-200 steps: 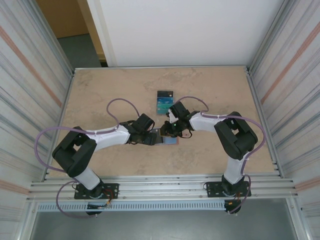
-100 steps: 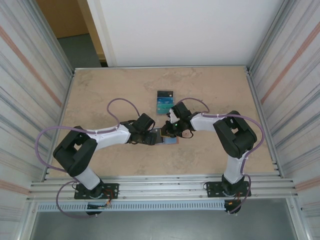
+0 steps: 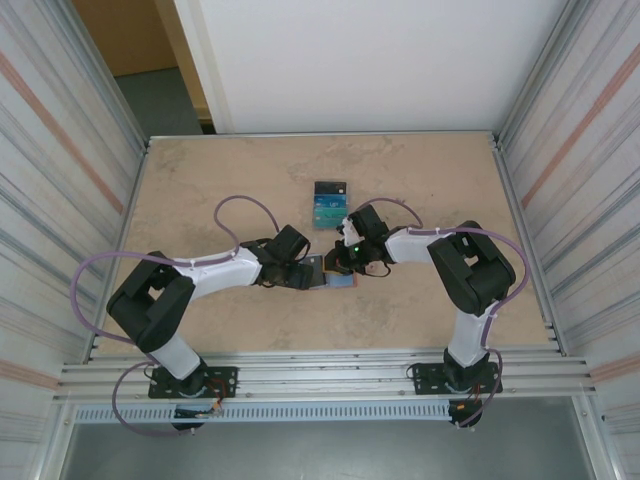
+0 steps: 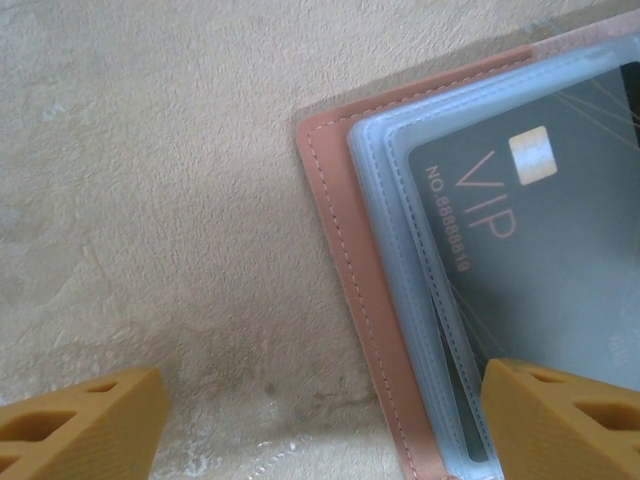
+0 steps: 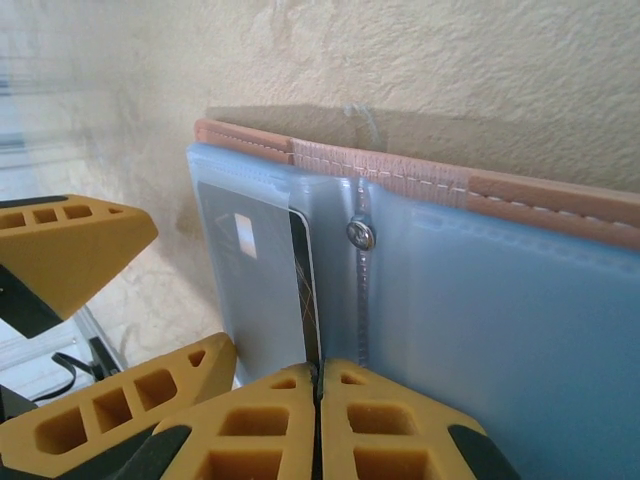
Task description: Take the credit cards out of the card holder
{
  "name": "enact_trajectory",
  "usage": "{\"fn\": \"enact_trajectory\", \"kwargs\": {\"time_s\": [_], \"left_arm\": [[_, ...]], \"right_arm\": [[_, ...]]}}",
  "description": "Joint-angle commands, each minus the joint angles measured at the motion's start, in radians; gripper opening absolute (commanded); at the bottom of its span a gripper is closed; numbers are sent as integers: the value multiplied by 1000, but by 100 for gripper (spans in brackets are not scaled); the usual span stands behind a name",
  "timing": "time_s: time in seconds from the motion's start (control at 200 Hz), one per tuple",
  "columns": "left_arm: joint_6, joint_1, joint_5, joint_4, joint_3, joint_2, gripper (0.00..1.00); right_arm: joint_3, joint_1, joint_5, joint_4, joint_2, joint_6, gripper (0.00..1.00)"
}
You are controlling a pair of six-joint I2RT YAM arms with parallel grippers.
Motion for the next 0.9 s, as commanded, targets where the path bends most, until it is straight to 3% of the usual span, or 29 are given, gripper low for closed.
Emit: {"fn": "enact_trajectory", "kwargs": {"time_s": [0.0, 0.892], "left_arm": [[-13, 10, -23, -72, 7, 25, 83], [-7, 14, -36, -94, 10, -14, 83]], "right_arm": [[-21, -11, -19, 20, -2, 19, 7], [-46, -45, 24, -19, -28, -8, 5]]}}
